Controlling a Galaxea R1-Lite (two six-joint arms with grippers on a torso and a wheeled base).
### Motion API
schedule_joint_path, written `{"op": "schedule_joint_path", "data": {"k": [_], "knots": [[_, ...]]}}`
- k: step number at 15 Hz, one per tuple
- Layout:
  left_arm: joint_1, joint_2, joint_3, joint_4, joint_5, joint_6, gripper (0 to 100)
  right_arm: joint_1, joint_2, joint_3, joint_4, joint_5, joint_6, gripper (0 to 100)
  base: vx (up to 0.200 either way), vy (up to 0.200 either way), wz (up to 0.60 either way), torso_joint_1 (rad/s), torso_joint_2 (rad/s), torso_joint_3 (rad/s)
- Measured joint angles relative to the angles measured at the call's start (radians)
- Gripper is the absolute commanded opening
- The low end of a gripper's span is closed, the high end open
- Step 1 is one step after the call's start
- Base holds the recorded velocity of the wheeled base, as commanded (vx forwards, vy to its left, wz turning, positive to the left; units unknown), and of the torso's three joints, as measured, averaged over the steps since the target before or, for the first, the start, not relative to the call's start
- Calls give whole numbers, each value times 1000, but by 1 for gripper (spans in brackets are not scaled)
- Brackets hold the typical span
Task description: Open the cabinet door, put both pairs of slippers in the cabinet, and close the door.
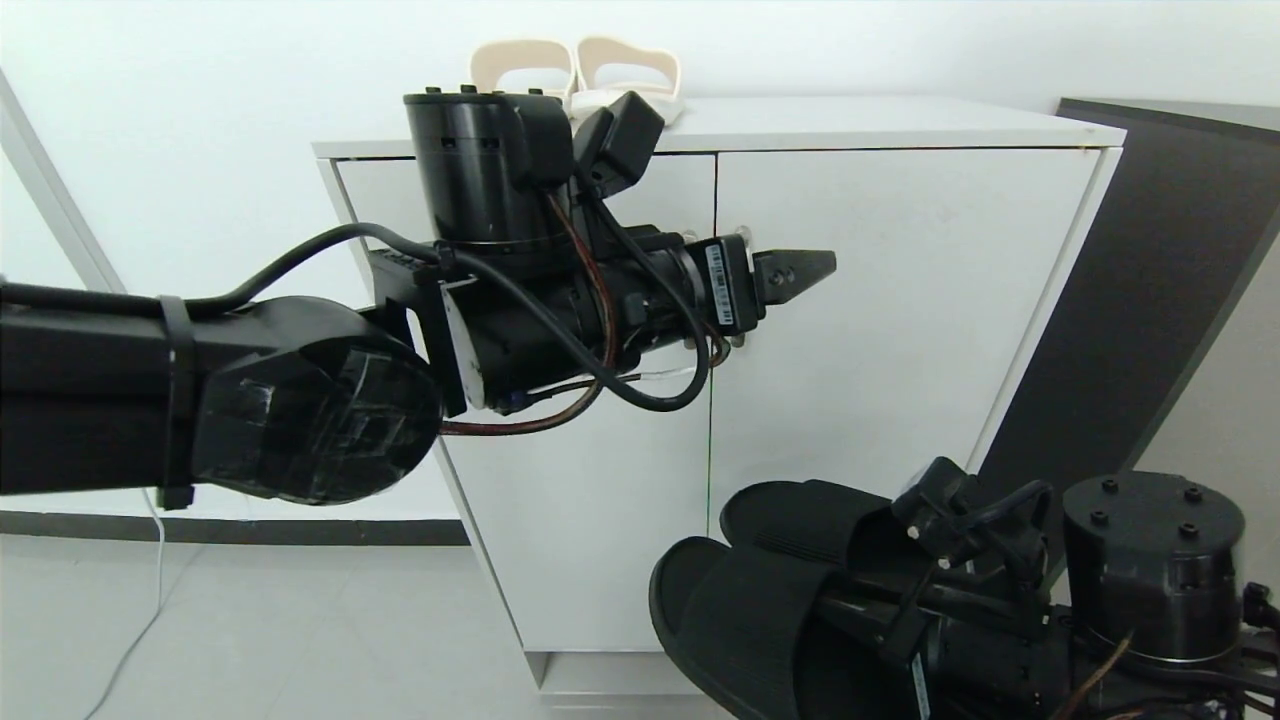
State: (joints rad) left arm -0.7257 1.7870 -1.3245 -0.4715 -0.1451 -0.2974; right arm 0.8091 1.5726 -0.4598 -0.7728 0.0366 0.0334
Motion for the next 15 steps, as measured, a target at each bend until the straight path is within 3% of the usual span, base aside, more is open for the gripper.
{"op": "schedule_joint_path", "data": {"k": [3,14,15], "knots": [[5,19,-11,0,23,10,100,2,-2,-2,-1,0,0,0,0,0,0,0,0,0],[15,112,-99,0,20,6,100,5,-7,0,-2,0,-1,0,0,0,0,0,0,0],[15,118,-105,-1,20,4,0,5,-7,0,-6,0,-1,0,0,0,0,0,0,0]]}}
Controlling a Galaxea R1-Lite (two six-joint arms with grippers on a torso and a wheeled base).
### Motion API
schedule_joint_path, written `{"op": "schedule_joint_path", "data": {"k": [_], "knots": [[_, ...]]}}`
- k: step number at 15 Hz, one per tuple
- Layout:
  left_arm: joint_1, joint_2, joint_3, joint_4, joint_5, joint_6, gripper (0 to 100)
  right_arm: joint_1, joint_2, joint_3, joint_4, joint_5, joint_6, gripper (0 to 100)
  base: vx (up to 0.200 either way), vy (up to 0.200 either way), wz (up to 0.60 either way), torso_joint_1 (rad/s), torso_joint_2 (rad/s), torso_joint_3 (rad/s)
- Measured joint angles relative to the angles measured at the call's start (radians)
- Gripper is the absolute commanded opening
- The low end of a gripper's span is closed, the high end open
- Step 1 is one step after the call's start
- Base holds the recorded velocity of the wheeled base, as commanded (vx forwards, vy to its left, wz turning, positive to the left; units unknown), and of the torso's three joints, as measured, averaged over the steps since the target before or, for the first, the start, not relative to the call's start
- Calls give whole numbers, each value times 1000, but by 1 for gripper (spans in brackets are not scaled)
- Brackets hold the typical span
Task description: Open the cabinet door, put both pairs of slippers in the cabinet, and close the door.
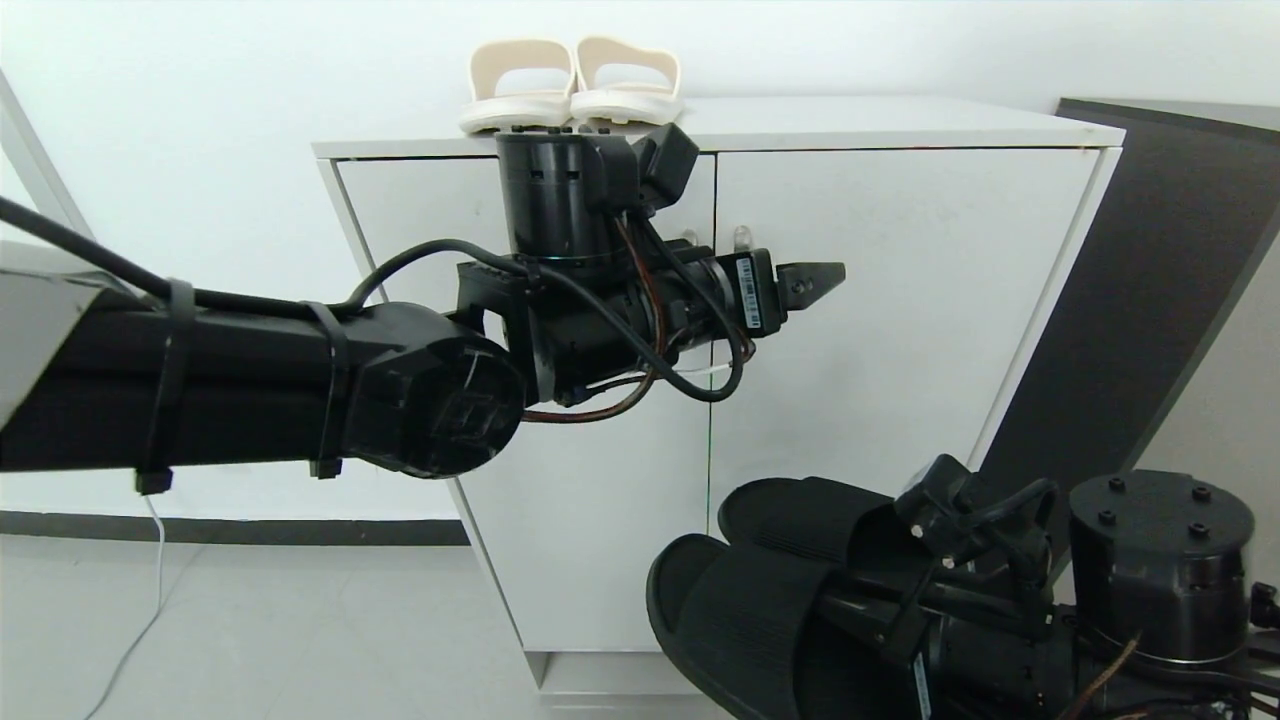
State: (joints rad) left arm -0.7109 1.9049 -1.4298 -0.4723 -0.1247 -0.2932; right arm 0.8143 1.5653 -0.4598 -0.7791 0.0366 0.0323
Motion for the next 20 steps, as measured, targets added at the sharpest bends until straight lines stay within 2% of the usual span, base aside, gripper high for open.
{"op": "schedule_joint_path", "data": {"k": [3,9,15,20], "knots": [[3,7,1,-1,4,-1,0,0,-2,2,-4,0,0,0,0,0,0,0,0,0],[-10,-34,69,-8,-8,-3,0,4,-5,12,-3,3,0,0,0,0,0,0,0,0],[-61,-125,211,-38,-8,1,0,32,-80,101,2,220,-28,0,0,0,0,0,0,0],[-127,-220,357,-123,2,1,0,35,-108,134,3,252,-36,0,0,0,0,0,0,0]]}}
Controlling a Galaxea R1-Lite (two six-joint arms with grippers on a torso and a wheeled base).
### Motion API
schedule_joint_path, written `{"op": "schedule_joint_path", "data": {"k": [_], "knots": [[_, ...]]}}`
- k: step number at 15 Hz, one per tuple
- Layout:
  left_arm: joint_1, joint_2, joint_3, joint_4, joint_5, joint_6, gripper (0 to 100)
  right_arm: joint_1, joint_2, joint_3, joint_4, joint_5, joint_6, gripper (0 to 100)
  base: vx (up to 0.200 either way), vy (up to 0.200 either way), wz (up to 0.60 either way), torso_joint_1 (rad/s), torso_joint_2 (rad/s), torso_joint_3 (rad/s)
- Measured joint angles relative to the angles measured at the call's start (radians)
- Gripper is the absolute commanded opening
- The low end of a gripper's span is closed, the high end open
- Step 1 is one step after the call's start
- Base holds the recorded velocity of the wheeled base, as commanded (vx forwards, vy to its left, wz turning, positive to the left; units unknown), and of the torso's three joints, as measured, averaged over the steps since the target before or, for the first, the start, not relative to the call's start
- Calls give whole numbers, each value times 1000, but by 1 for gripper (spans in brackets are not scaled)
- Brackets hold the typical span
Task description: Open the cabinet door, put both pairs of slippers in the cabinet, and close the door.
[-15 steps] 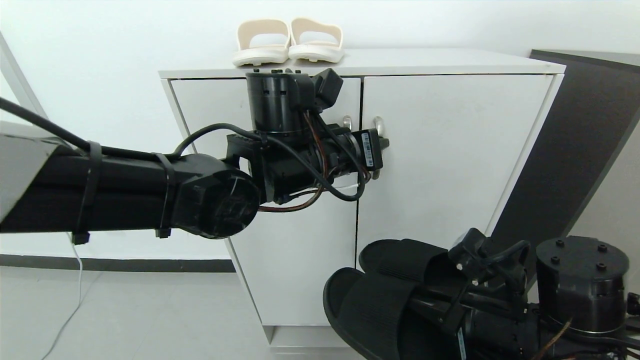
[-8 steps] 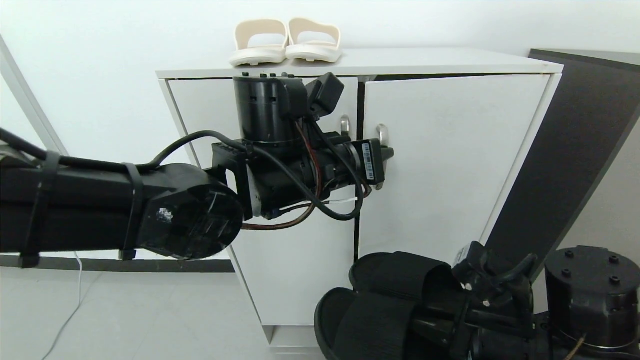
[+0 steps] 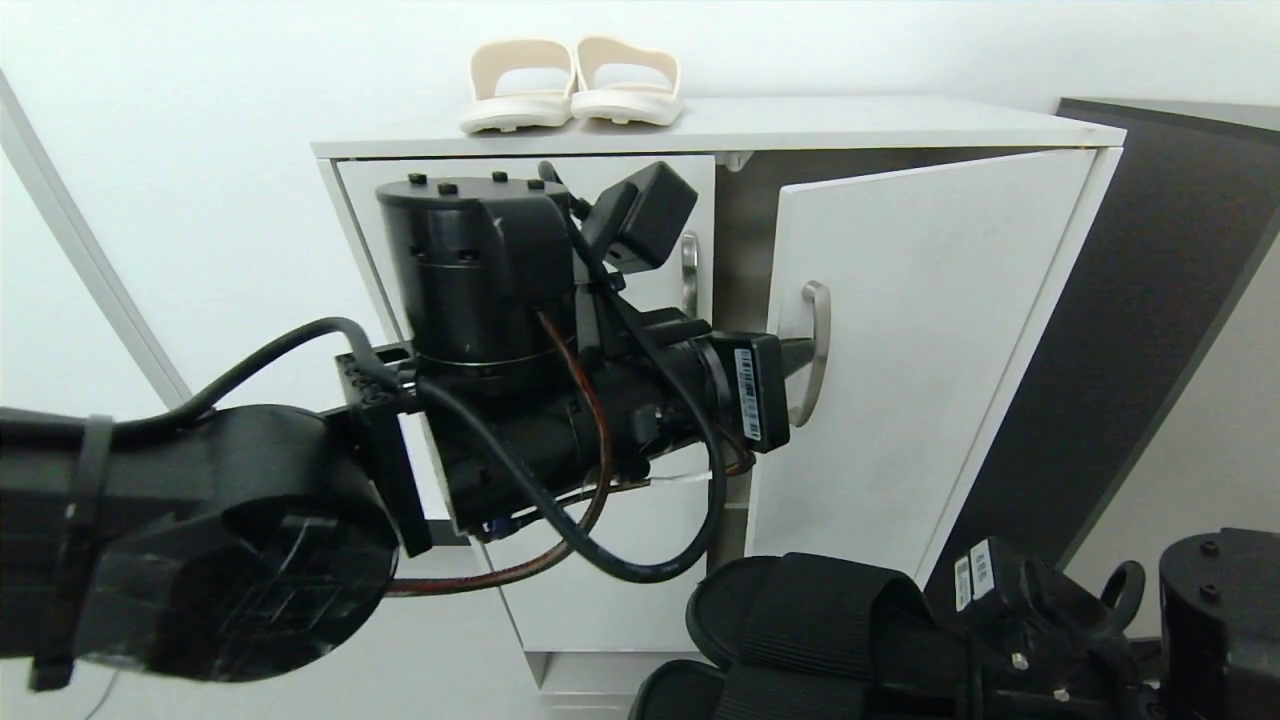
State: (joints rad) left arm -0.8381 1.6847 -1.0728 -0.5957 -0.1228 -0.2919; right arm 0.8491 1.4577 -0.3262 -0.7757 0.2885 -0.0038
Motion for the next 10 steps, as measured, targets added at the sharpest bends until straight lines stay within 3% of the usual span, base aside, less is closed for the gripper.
{"op": "schedule_joint_path", "data": {"k": [3,5,7,8,10], "knots": [[0,-73,70,-4,-5,-11,0,5,0,5,-1,-1,-1,0,0,0,0,0,0,0],[27,-95,82,-4,-11,-39,0,6,0,6,-1,-2,-2,0,0,0,0,0,0,0],[63,-94,69,-6,-66,-91,0,7,0,6,-1,-3,-17,0,0,0,0,0,0,0],[74,-87,58,-6,-107,-101,0,7,0,9,0,-3,-24,0,0,0,0,0,0,0],[85,-65,35,-5,-131,-104,0,16,0,21,0,-5,-40,0,0,0,0,0,0,0]]}}
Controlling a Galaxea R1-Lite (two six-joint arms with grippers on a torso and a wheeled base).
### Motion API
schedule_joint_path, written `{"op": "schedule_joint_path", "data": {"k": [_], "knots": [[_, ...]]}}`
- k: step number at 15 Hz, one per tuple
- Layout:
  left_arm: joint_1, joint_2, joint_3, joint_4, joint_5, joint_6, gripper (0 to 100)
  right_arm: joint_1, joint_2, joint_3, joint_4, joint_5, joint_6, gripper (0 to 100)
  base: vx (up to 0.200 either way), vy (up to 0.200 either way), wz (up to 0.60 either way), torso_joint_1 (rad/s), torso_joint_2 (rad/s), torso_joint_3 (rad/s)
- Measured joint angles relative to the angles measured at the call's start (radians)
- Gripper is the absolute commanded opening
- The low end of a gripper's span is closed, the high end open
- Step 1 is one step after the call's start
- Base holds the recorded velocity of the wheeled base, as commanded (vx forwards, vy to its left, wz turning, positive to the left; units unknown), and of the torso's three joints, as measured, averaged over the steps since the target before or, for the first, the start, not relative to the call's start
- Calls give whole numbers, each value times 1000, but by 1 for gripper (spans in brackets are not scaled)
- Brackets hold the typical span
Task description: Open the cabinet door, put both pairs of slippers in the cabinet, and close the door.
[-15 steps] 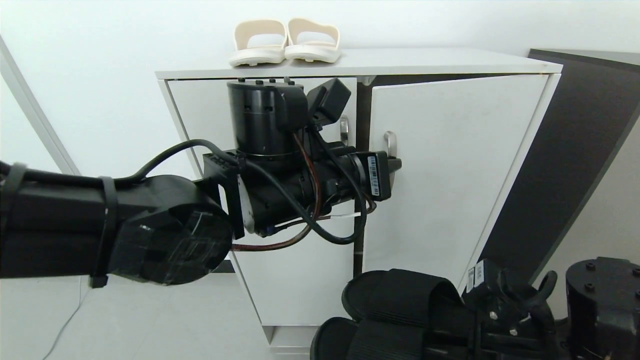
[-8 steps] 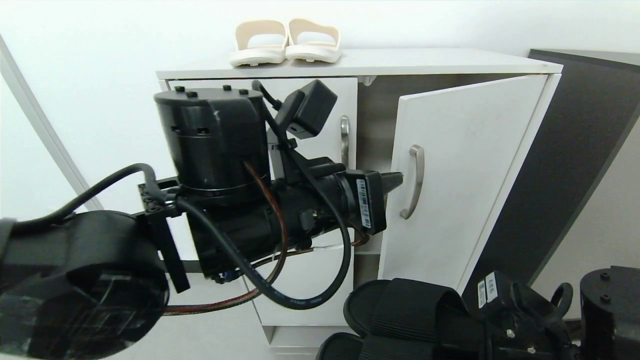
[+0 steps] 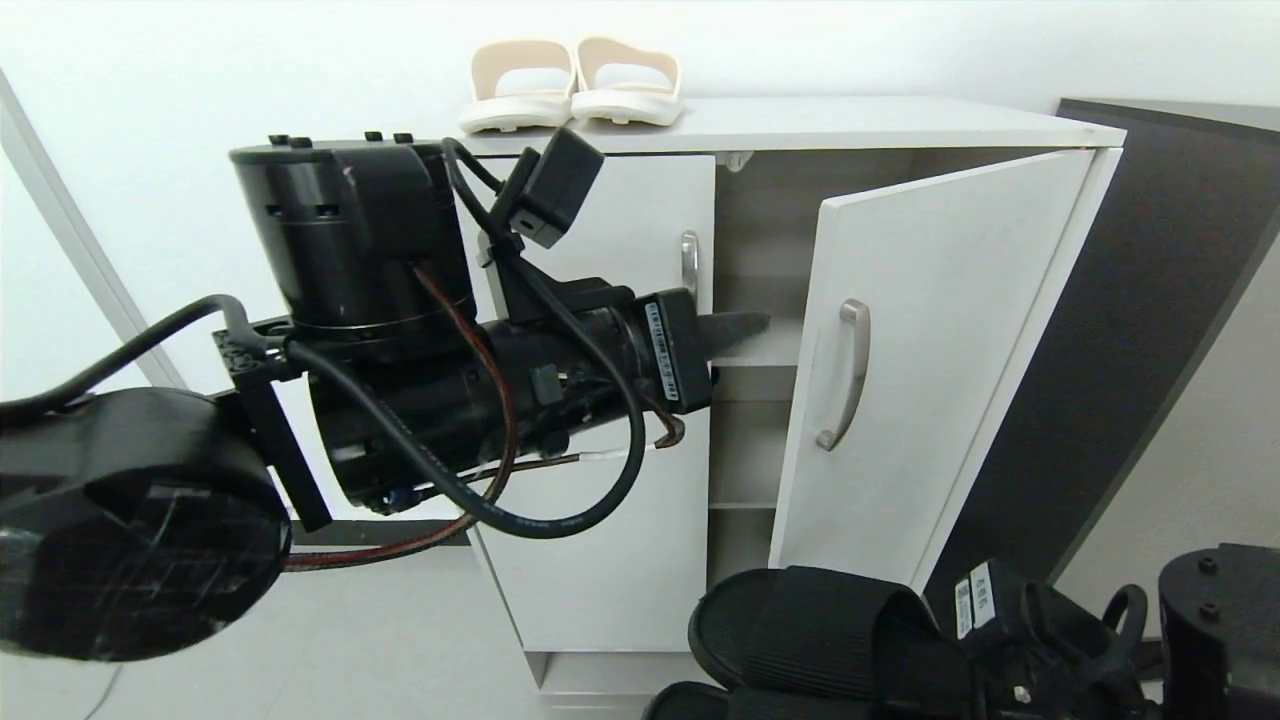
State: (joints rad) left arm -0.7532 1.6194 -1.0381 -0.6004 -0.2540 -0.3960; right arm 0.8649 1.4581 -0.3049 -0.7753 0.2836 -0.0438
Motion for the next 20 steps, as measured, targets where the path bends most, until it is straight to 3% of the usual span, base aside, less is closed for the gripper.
{"op": "schedule_joint_path", "data": {"k": [11,14,17,20], "knots": [[67,221,-164,-74,-6,-3,0,34,24,19,1,-3,-2,0,-18,0,0,0,0,1],[76,249,-198,-73,-2,-38,0,50,29,36,1,-4,-3,0,-200,0,0,4,2,1],[73,262,-207,-77,-2,-41,0,80,29,60,1,-3,-24,0,-200,0,0,-2,5,4],[-2,266,-195,-91,9,-35,0,89,29,76,-3,-1,-53,0,-200,0,0,5,2,2]]}}
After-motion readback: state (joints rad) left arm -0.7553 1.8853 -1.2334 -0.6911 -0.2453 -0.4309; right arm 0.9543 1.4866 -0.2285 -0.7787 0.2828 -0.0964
